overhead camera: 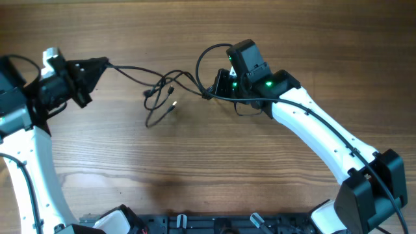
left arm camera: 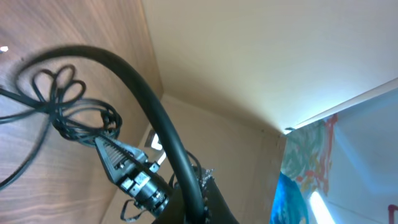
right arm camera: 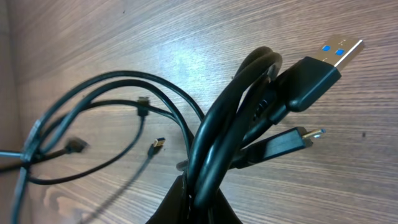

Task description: Untangle cables

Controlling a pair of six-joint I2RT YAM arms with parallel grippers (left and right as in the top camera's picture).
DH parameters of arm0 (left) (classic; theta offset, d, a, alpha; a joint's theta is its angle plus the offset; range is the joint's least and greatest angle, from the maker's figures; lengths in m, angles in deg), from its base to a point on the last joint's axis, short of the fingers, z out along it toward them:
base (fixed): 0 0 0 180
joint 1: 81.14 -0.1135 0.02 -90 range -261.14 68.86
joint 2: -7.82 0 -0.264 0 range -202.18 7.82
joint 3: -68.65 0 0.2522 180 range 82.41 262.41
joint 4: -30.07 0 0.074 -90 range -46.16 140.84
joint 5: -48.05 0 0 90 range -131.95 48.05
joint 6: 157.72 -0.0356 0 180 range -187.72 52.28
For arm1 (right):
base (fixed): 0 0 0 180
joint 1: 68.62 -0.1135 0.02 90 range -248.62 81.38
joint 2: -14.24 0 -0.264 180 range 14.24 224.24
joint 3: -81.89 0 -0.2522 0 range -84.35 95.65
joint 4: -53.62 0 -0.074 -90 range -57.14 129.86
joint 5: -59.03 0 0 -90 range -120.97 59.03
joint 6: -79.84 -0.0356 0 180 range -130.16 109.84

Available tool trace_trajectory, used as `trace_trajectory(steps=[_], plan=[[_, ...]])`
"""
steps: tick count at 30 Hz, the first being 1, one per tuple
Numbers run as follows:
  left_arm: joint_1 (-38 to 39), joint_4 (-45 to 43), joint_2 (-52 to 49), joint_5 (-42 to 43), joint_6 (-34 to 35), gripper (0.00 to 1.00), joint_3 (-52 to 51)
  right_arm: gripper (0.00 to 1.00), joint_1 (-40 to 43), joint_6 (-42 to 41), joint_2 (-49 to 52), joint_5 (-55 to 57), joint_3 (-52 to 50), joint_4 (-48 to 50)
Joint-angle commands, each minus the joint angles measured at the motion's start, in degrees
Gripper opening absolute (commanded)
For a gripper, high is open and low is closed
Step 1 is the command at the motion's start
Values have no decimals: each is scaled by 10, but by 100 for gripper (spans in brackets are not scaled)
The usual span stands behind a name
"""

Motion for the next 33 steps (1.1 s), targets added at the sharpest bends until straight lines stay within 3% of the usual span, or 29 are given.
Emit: trace_trajectory(steps=[1, 5, 9, 10, 19, 20, 24, 29, 33], plan=[[-26, -2, 13, 19, -61, 4, 7, 4, 4, 0, -5, 26, 0, -2], [-28, 8, 13, -27, -116, 30, 7, 4, 4, 0, -5, 26, 0, -2], [-28, 76, 13, -129, -156, 69, 7, 4, 4, 15, -5, 7, 0, -1], [-28, 89, 13, -150, -161, 74, 7, 4, 4, 16, -5, 3, 0, -1], [-28, 174, 13, -297, -235, 95, 7, 4, 4, 21, -5, -33, 0, 3], [-28, 183, 13, -307, -246, 100, 7, 8, 4, 1, -5, -42, 0, 3], [-10, 195, 13, -328, -247, 100, 7, 43, 4, -19, -5, -41, 0, 3], [56, 196, 12, -382, -246, 100, 7, 73, 4, -14, -5, -21, 0, -6], [125, 193, 7, -436, -246, 100, 7, 76, 4, -12, -5, 40, 0, -16]])
